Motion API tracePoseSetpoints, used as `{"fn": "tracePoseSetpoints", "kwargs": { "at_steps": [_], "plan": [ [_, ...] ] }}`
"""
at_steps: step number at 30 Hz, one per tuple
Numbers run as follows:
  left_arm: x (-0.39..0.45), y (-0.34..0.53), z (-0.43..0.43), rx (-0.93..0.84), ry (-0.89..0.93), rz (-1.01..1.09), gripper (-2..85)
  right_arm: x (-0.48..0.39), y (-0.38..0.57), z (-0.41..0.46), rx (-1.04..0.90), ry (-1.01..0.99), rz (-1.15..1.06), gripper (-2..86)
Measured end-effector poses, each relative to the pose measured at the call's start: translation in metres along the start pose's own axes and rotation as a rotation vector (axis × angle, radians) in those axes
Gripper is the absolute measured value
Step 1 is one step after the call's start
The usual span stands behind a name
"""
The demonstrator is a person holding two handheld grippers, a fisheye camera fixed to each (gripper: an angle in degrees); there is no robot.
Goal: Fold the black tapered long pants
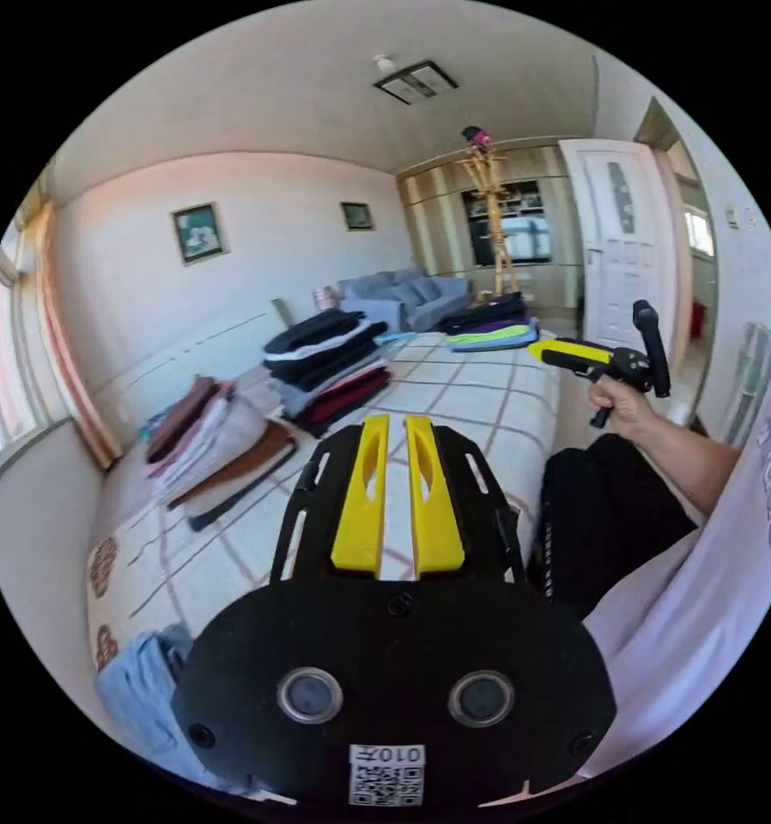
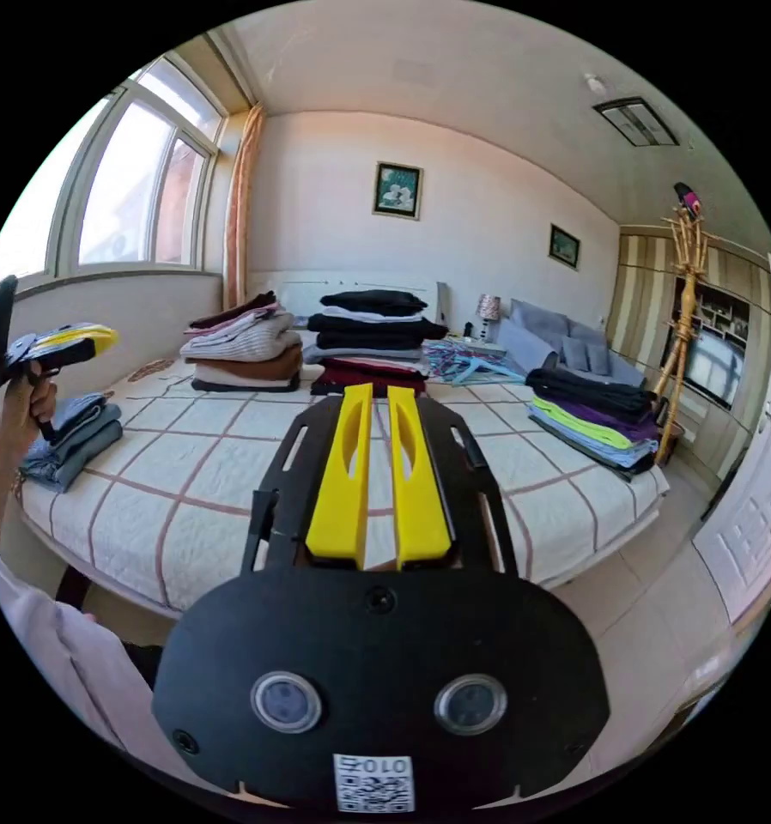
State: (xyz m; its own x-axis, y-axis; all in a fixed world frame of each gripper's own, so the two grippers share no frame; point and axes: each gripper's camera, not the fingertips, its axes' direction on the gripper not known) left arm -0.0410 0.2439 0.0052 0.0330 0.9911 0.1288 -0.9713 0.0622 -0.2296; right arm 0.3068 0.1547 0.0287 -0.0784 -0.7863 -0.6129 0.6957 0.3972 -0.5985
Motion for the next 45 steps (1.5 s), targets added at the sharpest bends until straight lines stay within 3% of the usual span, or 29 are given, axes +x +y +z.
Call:
{"fn": "tracePoseSetpoints", "kwargs": {
  "at_steps": [2,4,10,17,22,29,31,36,41,45],
  "plan": [
    [0.059,-0.054,0.09,-0.047,0.176,0.077,4.6,0.024,0.022,-0.013,0.014,0.024,0.022,4.3],
    [0.109,-0.097,0.152,-0.053,0.243,0.155,5.7,0.048,0.045,-0.023,0.035,0.044,0.044,4.6],
    [0.24,-0.235,0.329,0.12,0.162,0.333,9.9,0.127,0.106,-0.033,0.138,-0.063,0.158,3.8],
    [0.371,-0.389,0.512,0.222,0.35,0.48,13.8,0.207,0.131,0.015,0.211,-0.147,0.199,3.6],
    [0.456,-0.434,0.623,0.152,0.413,0.499,15.3,0.246,0.155,0.032,0.232,-0.18,0.282,3.4],
    [0.557,-0.445,0.726,-0.028,0.254,0.641,16.1,0.282,0.171,0.021,0.267,-0.205,0.314,2.8],
    [0.564,-0.445,0.746,-0.061,0.201,0.653,14.9,0.289,0.174,0.021,0.258,-0.226,0.323,2.7],
    [0.538,-0.454,0.778,-0.138,0.422,0.6,10.0,0.312,0.184,0.014,0.284,-0.195,0.362,2.8],
    [0.418,-0.47,0.794,-0.189,0.62,0.139,6.9,0.331,0.187,0.016,0.269,-0.177,0.406,2.8],
    [0.341,-0.466,0.733,-0.084,0.634,0.019,6.3,0.342,0.184,0.027,0.224,-0.163,0.419,2.9]
  ]
}}
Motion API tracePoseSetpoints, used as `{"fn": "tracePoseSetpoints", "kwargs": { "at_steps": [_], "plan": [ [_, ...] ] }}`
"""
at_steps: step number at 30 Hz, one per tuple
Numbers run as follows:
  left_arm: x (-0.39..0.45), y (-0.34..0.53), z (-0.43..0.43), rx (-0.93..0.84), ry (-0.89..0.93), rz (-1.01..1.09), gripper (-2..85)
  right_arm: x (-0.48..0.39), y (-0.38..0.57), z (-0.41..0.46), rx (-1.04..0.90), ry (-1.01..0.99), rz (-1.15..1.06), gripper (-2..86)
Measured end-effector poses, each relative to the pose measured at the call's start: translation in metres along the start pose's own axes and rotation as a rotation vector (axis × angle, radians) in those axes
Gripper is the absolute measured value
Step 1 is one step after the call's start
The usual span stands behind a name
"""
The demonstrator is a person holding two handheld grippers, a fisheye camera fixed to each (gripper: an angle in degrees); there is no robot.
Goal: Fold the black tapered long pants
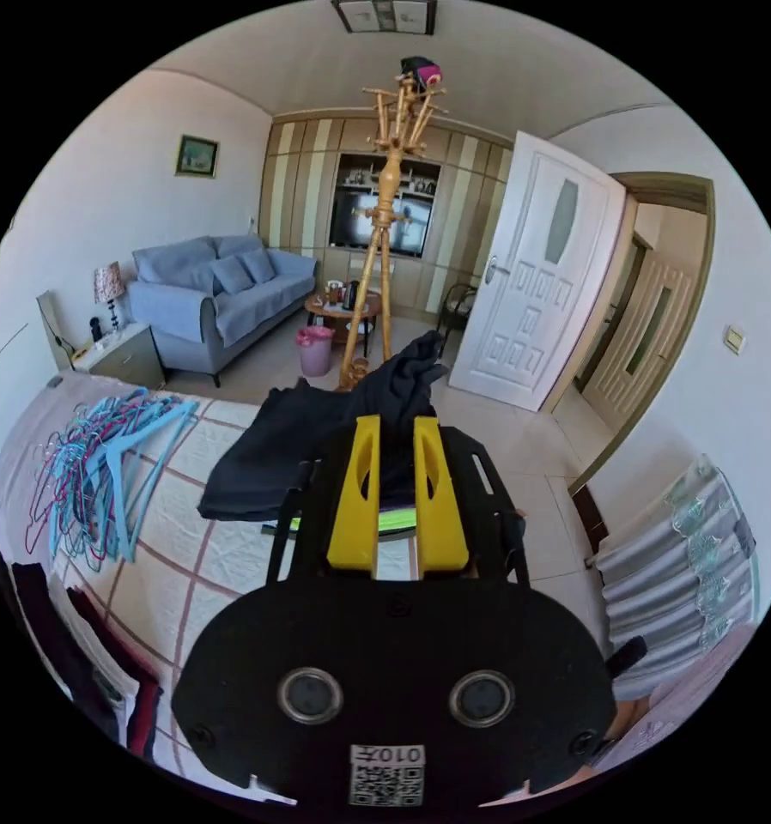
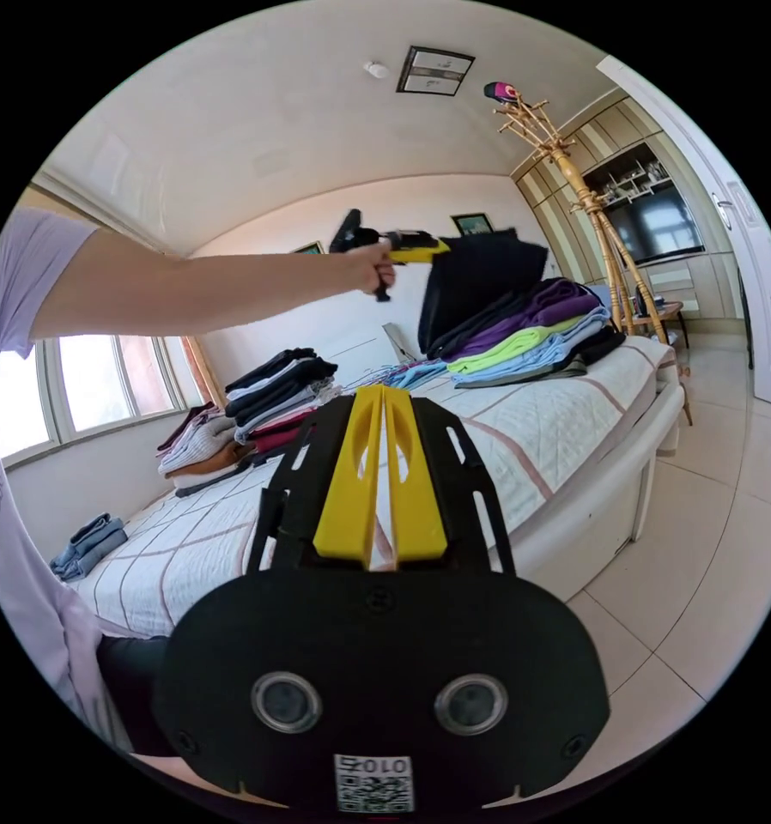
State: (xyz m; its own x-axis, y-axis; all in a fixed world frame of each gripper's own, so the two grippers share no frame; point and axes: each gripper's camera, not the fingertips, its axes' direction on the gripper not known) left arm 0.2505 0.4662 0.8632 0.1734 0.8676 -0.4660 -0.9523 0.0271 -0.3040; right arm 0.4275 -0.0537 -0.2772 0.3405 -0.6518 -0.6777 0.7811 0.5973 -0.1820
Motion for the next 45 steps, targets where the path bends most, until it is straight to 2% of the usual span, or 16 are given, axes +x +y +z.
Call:
{"fn": "tracePoseSetpoints", "kwargs": {
  "at_steps": [3,5,9,13,15,17,20,23,28,31,35,37,40,45],
  "plan": [
    [0.008,0.02,-0.114,0.078,0.021,0.059,6.4,0.009,-0.003,0.005,-0.004,0.002,0.034,2.9],
    [0.026,0.052,-0.214,0.092,-0.062,0.137,6.7,0.012,-0.004,0.008,-0.012,-0.001,0.051,2.9],
    [0.038,0.14,-0.326,-0.058,-0.148,0.166,7.4,0.012,-0.01,0.011,-0.083,-0.081,0.086,3.0],
    [0.002,0.312,-0.385,-0.217,-0.099,-0.03,8.0,-0.002,-0.026,0.0,-0.102,-0.213,0.153,3.6],
    [-0.02,0.399,-0.395,-0.262,-0.085,-0.152,8.2,-0.028,-0.041,-0.002,-0.155,-0.246,0.096,4.3],
    [-0.049,0.508,-0.419,-0.144,0.046,-0.375,8.3,-0.05,-0.051,-0.001,-0.22,-0.221,0.03,4.8],
    [-0.067,0.606,-0.437,-0.024,0.142,-0.561,8.3,-0.078,-0.065,0.003,-0.292,-0.246,-0.026,6.2],
    [-0.073,0.643,-0.451,0.039,0.22,-0.578,8.3,-0.112,-0.08,0.018,-0.388,-0.317,-0.072,10.3],
    [-0.065,0.648,-0.464,0.063,0.277,-0.525,8.0,-0.202,-0.1,0.051,-0.543,-0.374,-0.229,12.3],
    [-0.06,0.654,-0.463,0.094,0.362,-0.515,7.9,-0.262,-0.1,0.072,-0.611,-0.303,-0.338,12.4],
    [-0.05,0.665,-0.472,0.107,0.404,-0.506,8.1,-0.303,-0.08,0.103,-0.702,-0.062,-0.462,10.6],
    [-0.045,0.67,-0.479,0.092,0.389,-0.49,8.5,-0.303,-0.077,0.108,-0.706,-0.032,-0.455,8.7],
    [-0.048,0.69,-0.495,0.12,0.416,-0.507,10.3,-0.287,-0.082,0.11,-0.726,-0.096,-0.381,6.9],
    [-0.051,0.726,-0.519,0.068,0.367,-0.507,12.7,-0.215,-0.097,0.101,-0.69,-0.286,-0.018,6.3]
  ]
}}
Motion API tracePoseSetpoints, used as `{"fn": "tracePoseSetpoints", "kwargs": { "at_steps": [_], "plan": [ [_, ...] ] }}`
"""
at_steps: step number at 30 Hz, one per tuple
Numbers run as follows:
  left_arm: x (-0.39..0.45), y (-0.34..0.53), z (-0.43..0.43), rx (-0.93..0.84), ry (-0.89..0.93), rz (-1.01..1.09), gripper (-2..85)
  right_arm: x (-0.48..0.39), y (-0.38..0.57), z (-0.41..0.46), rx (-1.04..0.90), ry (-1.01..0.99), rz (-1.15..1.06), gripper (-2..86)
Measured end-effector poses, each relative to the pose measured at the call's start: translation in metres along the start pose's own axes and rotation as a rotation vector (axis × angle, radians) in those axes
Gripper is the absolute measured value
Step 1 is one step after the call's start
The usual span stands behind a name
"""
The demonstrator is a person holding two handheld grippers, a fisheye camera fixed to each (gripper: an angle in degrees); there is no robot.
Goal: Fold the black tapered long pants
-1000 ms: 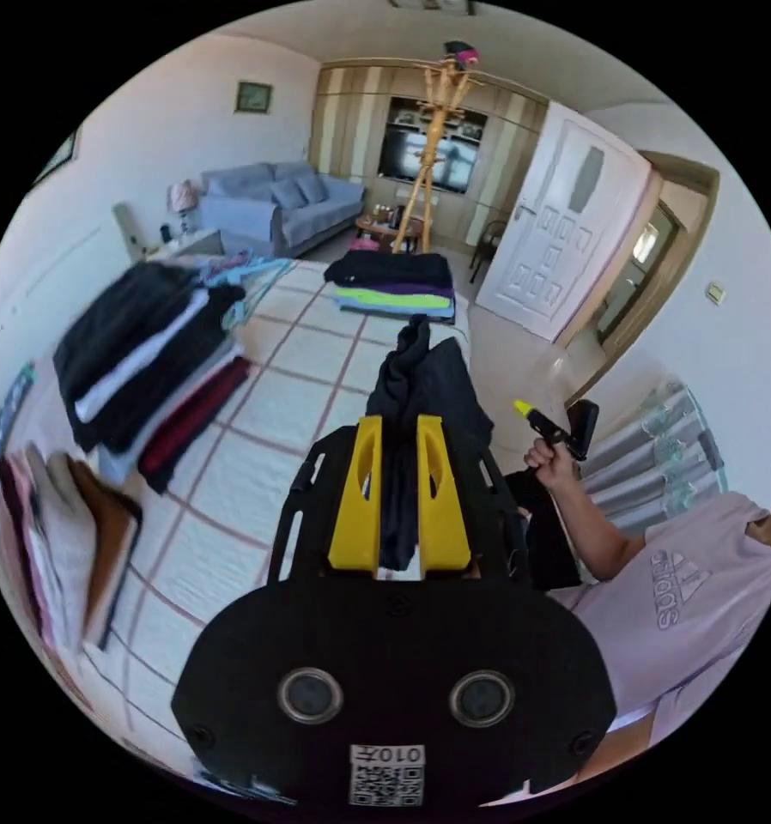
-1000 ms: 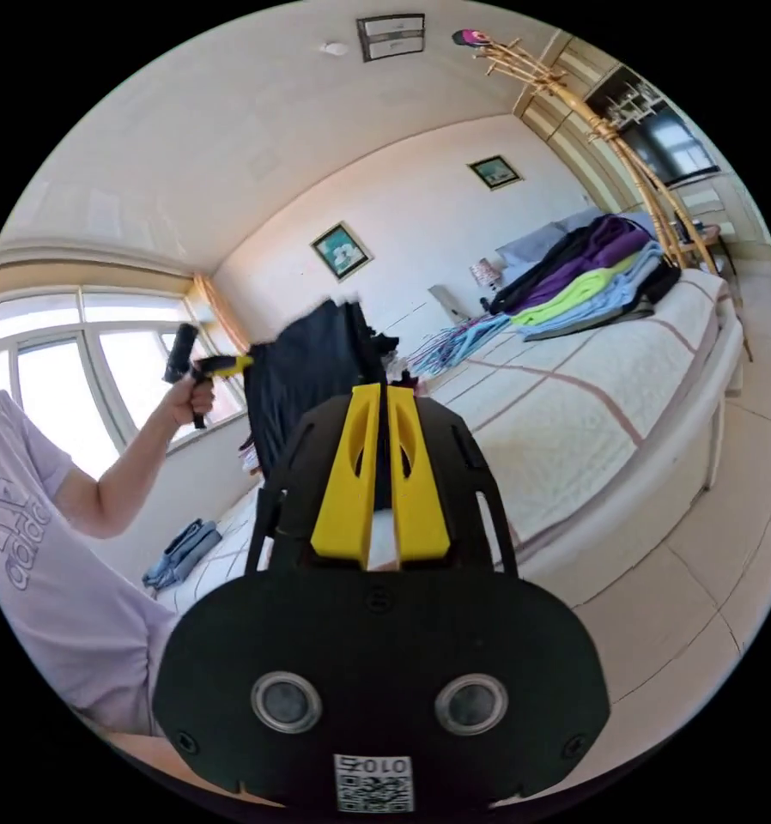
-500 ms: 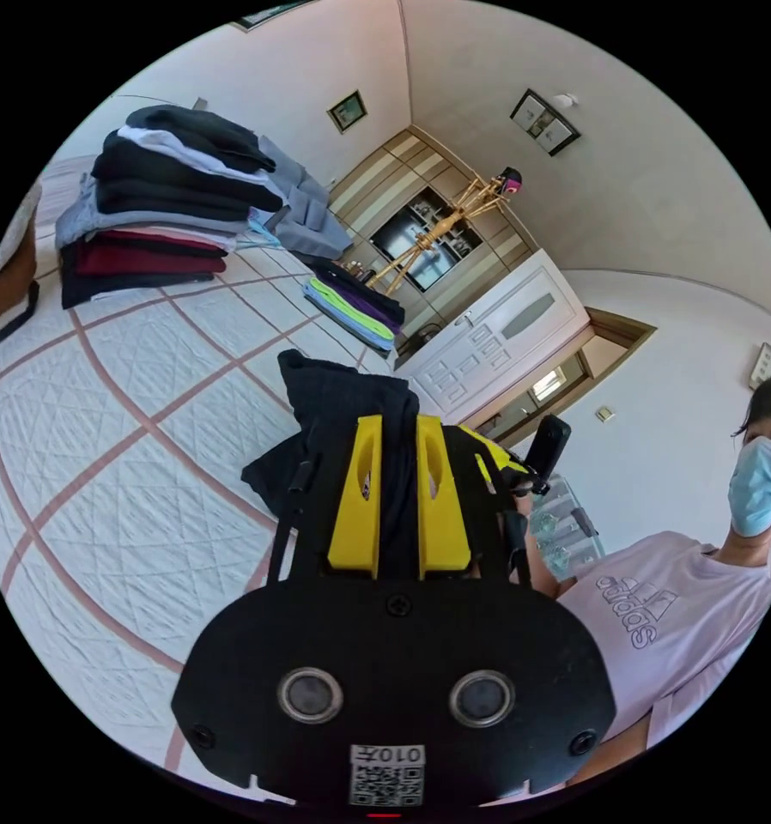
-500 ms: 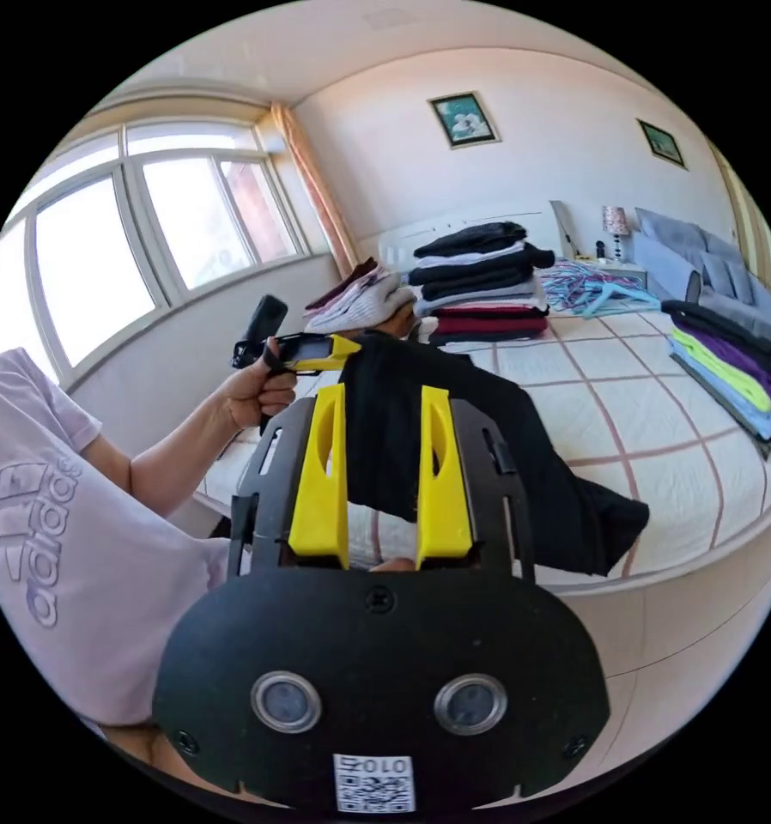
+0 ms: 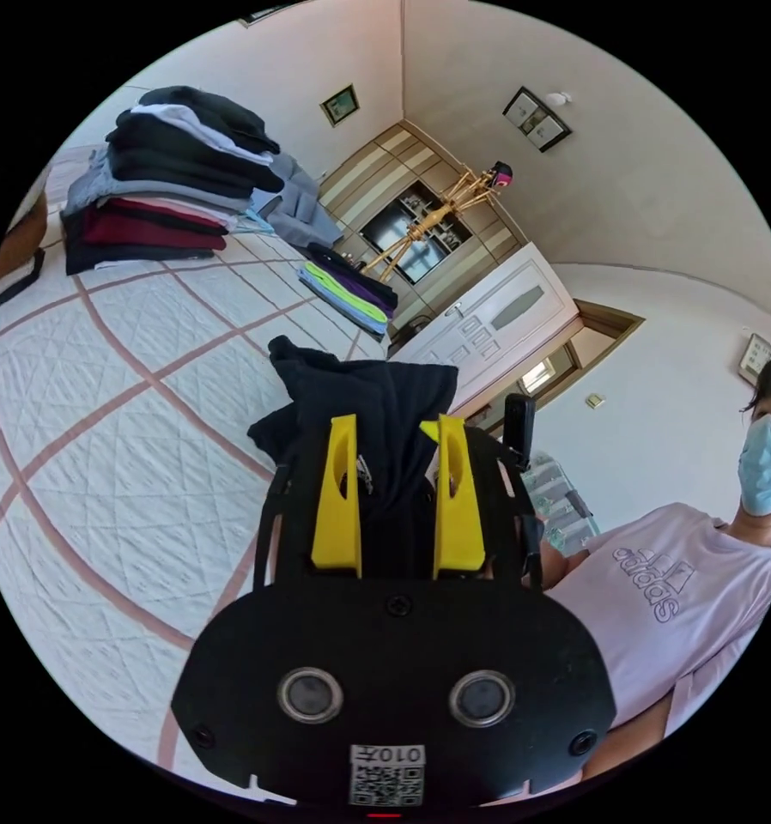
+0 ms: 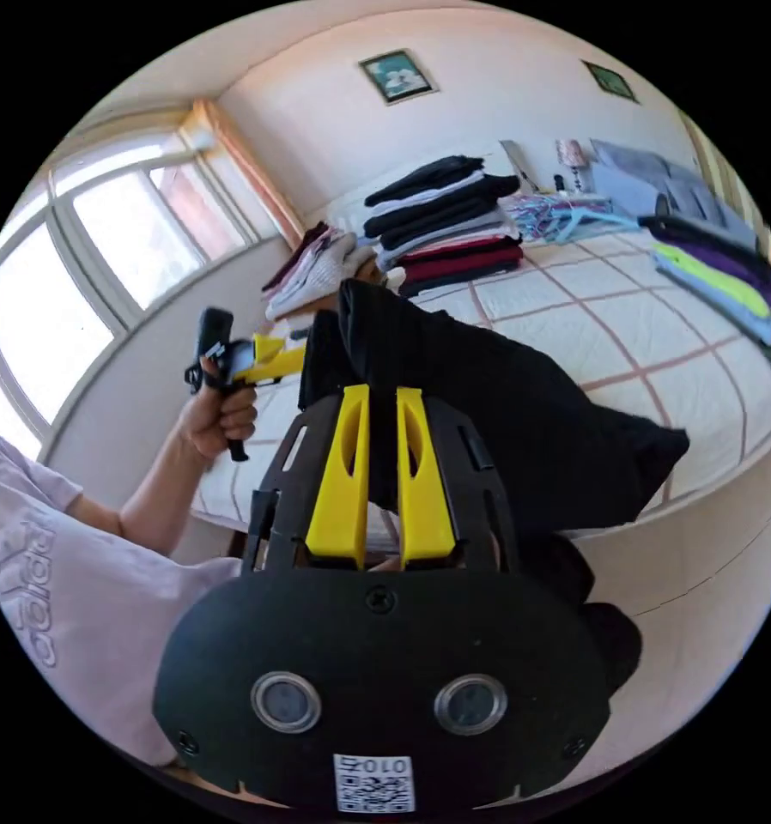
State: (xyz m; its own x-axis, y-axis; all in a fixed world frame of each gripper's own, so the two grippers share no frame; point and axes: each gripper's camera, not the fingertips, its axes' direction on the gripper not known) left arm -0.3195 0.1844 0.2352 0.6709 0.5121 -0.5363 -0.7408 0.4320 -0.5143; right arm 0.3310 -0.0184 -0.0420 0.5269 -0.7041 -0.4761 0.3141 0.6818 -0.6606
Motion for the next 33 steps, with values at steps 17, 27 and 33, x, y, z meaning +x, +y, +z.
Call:
{"fn": "tracePoseSetpoints", "kwargs": {
  "at_steps": [17,27,33],
  "plan": [
    [0.009,-0.018,-0.116,0.208,-0.053,-0.07,4.9,0.023,-0.048,-0.062,0.092,-0.036,0.109,5.9],
    [0.028,0.048,-0.324,0.543,-0.308,-0.145,4.2,0.004,-0.095,-0.104,0.204,0.225,0.033,6.0],
    [-0.039,0.165,-0.339,0.441,-0.275,-0.424,4.8,0.067,-0.048,0.006,-0.229,0.163,0.266,6.8]
  ]
}}
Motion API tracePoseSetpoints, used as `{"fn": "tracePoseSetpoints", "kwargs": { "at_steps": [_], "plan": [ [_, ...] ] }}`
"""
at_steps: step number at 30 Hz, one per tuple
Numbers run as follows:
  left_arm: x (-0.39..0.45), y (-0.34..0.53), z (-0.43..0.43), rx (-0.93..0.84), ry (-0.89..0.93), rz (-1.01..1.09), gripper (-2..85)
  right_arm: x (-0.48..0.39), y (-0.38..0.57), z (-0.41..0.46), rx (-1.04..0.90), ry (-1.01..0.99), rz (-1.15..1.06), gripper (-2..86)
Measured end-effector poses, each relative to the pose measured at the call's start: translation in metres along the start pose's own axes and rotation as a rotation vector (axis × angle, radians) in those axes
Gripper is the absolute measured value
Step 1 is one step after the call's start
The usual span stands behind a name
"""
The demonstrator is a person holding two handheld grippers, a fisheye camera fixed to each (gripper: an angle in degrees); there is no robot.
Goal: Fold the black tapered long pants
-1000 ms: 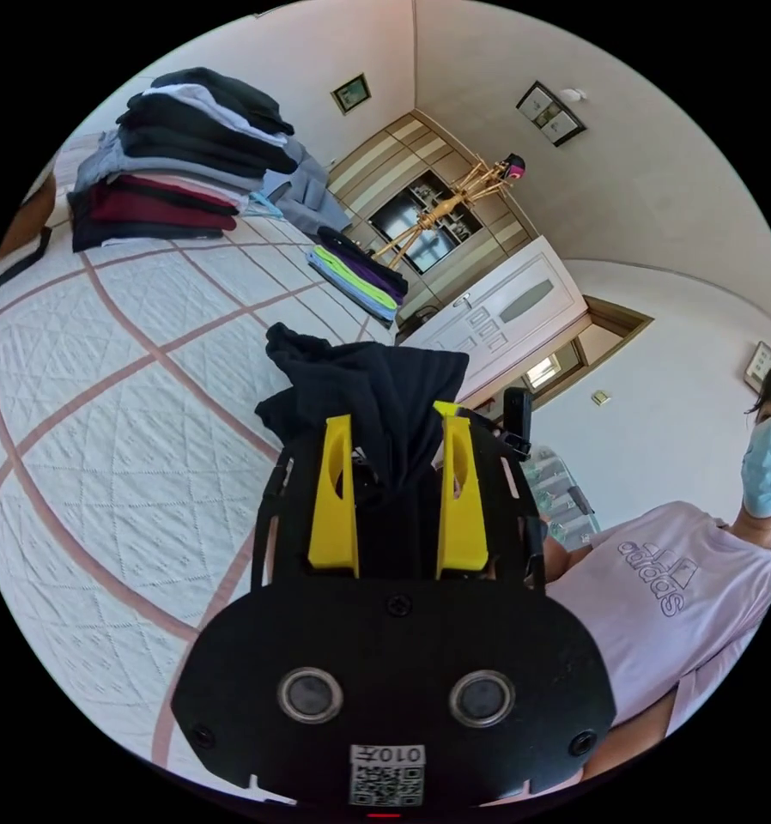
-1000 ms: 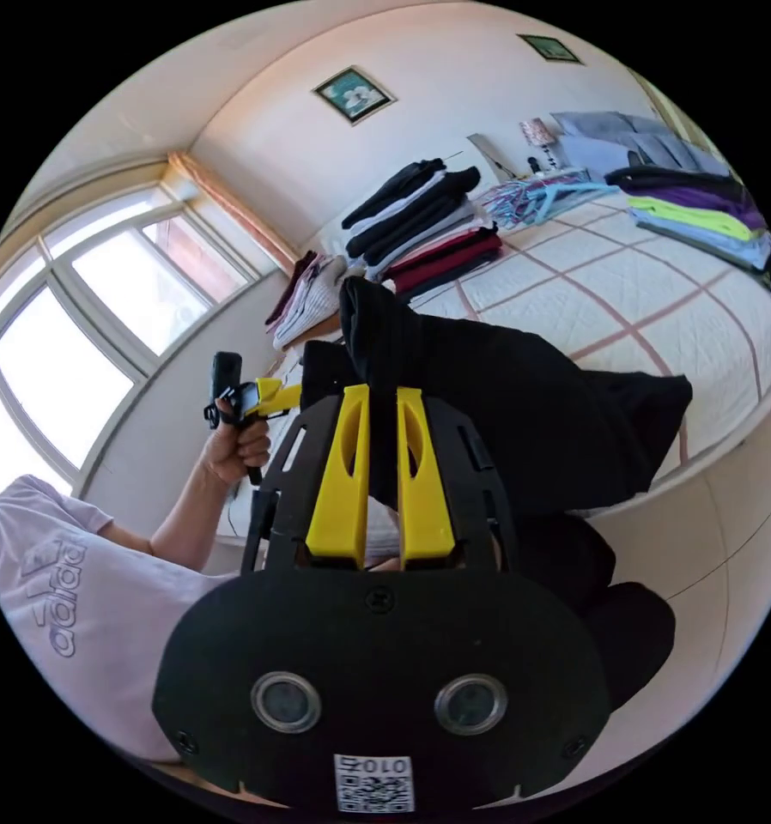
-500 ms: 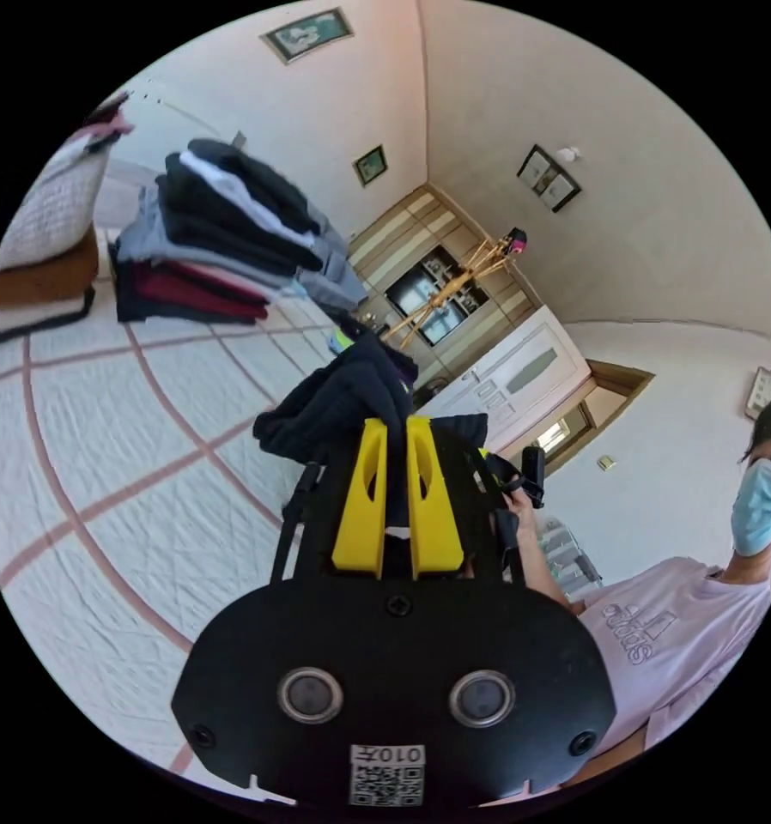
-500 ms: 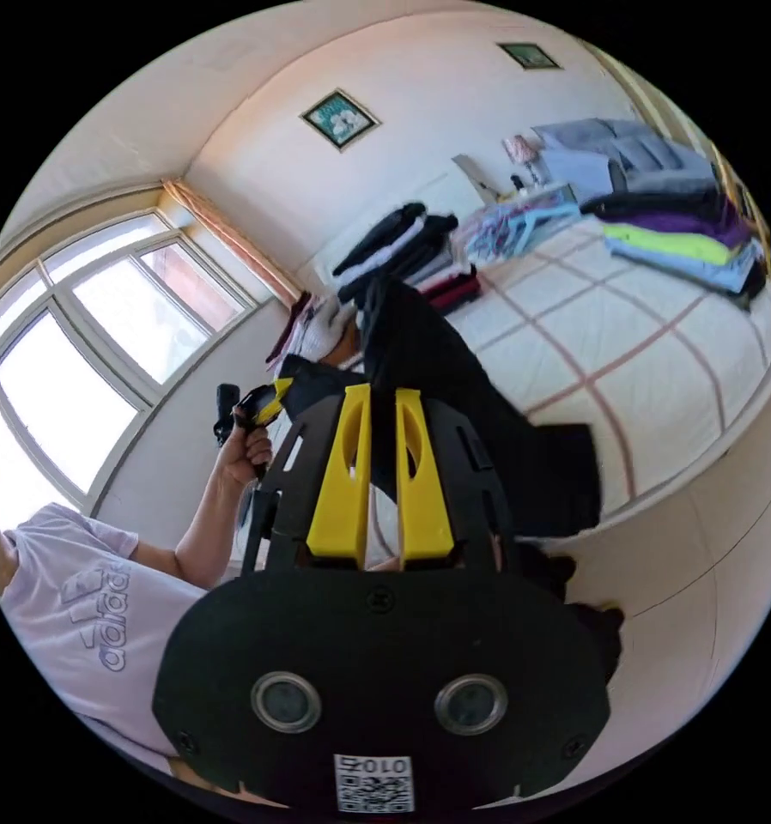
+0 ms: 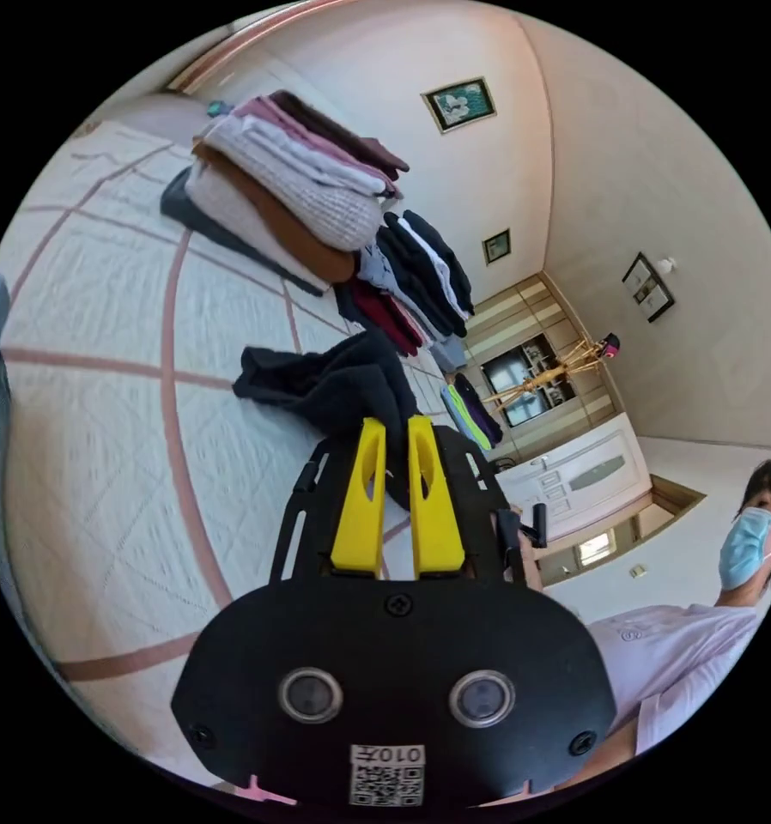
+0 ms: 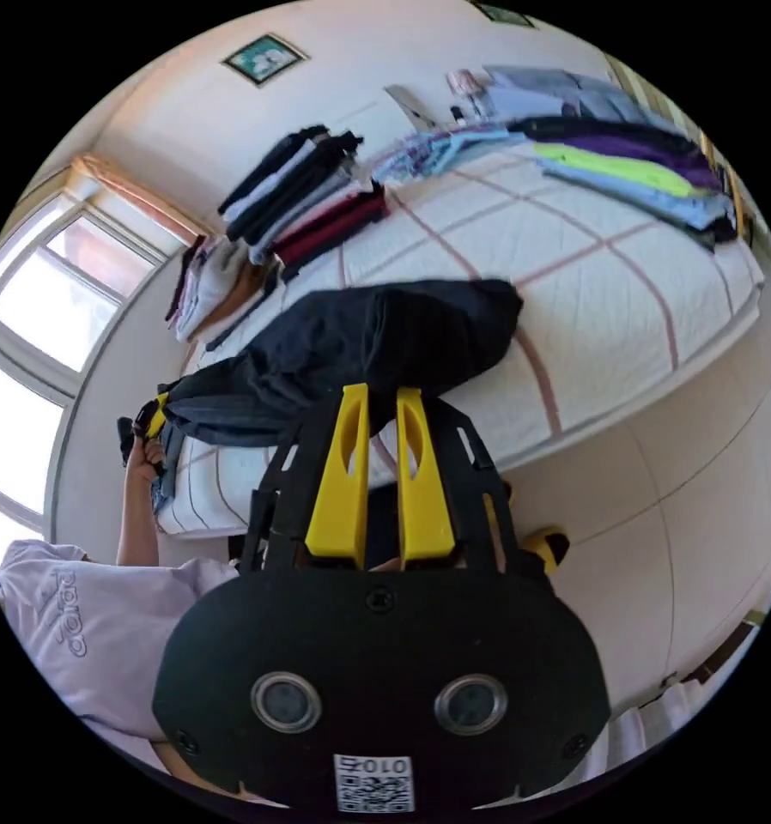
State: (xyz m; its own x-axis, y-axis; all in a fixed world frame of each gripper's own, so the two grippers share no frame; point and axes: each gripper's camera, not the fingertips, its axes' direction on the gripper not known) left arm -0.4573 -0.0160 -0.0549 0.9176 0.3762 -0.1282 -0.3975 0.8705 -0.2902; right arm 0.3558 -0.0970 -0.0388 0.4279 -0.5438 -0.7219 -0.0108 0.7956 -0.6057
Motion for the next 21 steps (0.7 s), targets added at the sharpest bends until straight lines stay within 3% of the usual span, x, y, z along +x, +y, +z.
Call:
{"fn": "tracePoseSetpoints", "kwargs": {
  "at_steps": [4,8,11,13,17,21],
  "plan": [
    [-0.021,0.033,-0.013,0.02,0.039,-0.065,4.8,0.003,0.019,0.016,0.014,0.006,0.083,8.9],
    [-0.01,0.022,-0.019,0.008,0.035,-0.024,4.8,-0.031,0.026,-0.009,0.154,0.258,0.092,12.1],
    [0.002,0.014,-0.018,0.015,0.041,0.0,4.9,-0.084,0.028,-0.015,0.256,0.396,-0.033,12.7],
    [0.004,0.014,-0.017,0.027,0.063,-0.006,4.9,-0.121,0.027,-0.002,0.256,0.376,-0.178,13.0],
    [0.007,0.02,-0.024,0.045,0.074,-0.03,4.9,-0.191,0.024,0.059,0.106,0.281,-0.429,13.6],
    [0.014,0.026,-0.035,0.021,0.03,-0.032,5.0,-0.237,0.027,0.106,0.027,0.356,-0.577,13.9]
  ]
}}
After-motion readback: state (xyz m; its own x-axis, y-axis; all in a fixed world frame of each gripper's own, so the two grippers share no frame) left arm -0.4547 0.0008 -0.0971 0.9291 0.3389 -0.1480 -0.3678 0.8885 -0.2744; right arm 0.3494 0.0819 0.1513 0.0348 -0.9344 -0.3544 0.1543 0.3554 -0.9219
